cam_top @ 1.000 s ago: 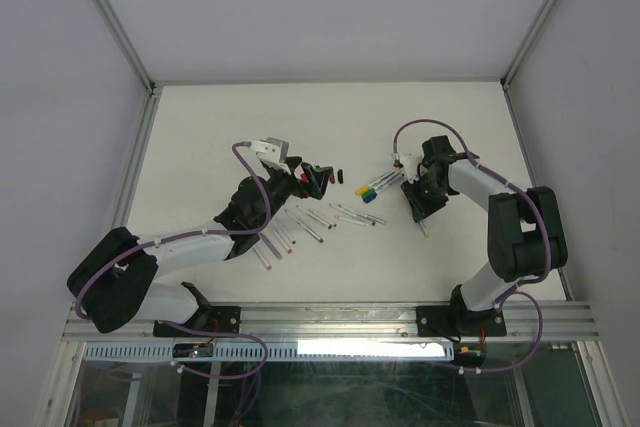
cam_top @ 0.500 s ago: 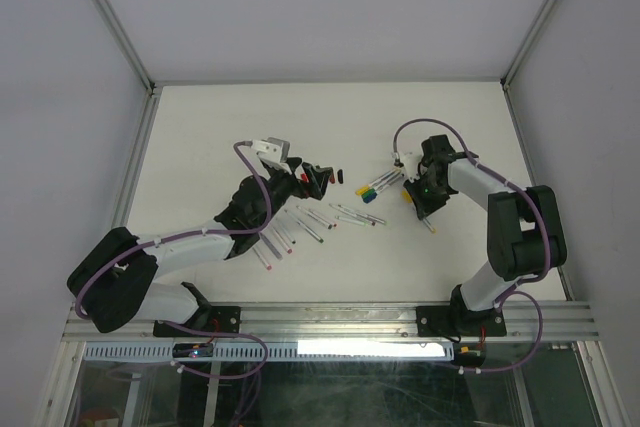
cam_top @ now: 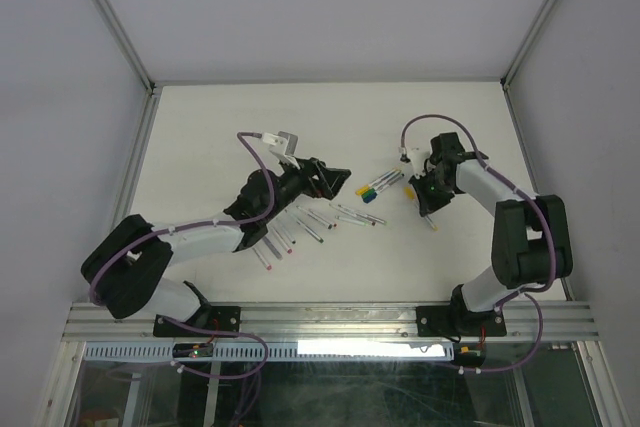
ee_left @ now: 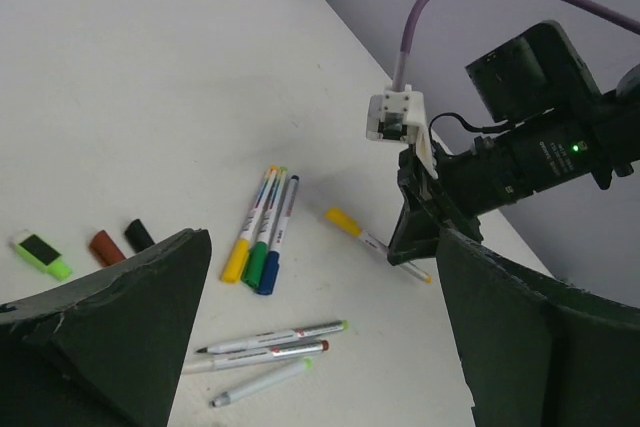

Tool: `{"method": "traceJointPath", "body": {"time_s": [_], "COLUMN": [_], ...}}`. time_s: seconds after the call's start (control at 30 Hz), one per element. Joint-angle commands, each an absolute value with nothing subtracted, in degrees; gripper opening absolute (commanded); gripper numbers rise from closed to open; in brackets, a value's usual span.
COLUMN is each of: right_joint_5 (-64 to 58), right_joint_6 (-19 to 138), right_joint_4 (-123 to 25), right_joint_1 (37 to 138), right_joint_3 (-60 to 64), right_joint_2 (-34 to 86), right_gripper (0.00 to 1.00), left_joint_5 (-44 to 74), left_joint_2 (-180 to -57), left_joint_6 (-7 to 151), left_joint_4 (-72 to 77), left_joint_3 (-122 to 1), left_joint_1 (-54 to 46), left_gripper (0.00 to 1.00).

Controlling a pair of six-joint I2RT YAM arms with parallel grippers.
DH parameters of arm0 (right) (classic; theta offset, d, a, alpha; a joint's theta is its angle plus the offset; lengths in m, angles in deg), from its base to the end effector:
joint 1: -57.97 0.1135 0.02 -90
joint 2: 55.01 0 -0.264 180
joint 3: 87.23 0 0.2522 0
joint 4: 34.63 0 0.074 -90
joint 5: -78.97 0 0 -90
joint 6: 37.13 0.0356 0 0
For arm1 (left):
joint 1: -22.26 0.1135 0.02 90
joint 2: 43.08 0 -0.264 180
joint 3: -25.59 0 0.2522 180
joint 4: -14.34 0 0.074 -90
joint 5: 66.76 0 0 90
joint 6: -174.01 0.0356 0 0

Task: Open the pen caps
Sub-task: Pick up the pen from the center of the board.

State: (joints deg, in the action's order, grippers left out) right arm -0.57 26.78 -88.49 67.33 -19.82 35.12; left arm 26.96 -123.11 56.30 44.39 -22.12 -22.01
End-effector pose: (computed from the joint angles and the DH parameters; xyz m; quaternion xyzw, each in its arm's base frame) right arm 0.2738 0.0517 0.1741 -0.3112 0.9388 0.0726 0.1283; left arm 0.2142 -0.2056 0.2343 0.0815 0.7163 -0.3881 0.5741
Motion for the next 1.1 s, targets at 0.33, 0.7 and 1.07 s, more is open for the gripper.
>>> {"method": "traceJointPath", "body": {"time_s": [0.33, 0.7, 1.07], "right_joint_5": [22.7, 36.3, 38.3], "right_joint_6": [26.6, 30.2, 30.2], "right_joint_4": [-87.7, -84.9, -84.8], "right_joint_1": [64.3, 66.4, 67.9], "right_joint_3": [-17.4, -14.5, -15.0], "right_joint_2": [23.6, 22.5, 22.2], "right_gripper": [0.00, 0.00, 0.00], "left_joint_5": [17.2, 15.6, 14.4], "left_joint_2": [-141.5, -151.3, -156.0], "left_joint_6": [28.5, 21.4, 20.2], "left_joint_4": [67.5, 74.7, 75.2], "left_joint_3": [-25.6, -30.7, -35.5], "left_joint_1": [-22.7, -23.6, -24.0], "left_gripper": [0.95, 0.87, 0.75]}}
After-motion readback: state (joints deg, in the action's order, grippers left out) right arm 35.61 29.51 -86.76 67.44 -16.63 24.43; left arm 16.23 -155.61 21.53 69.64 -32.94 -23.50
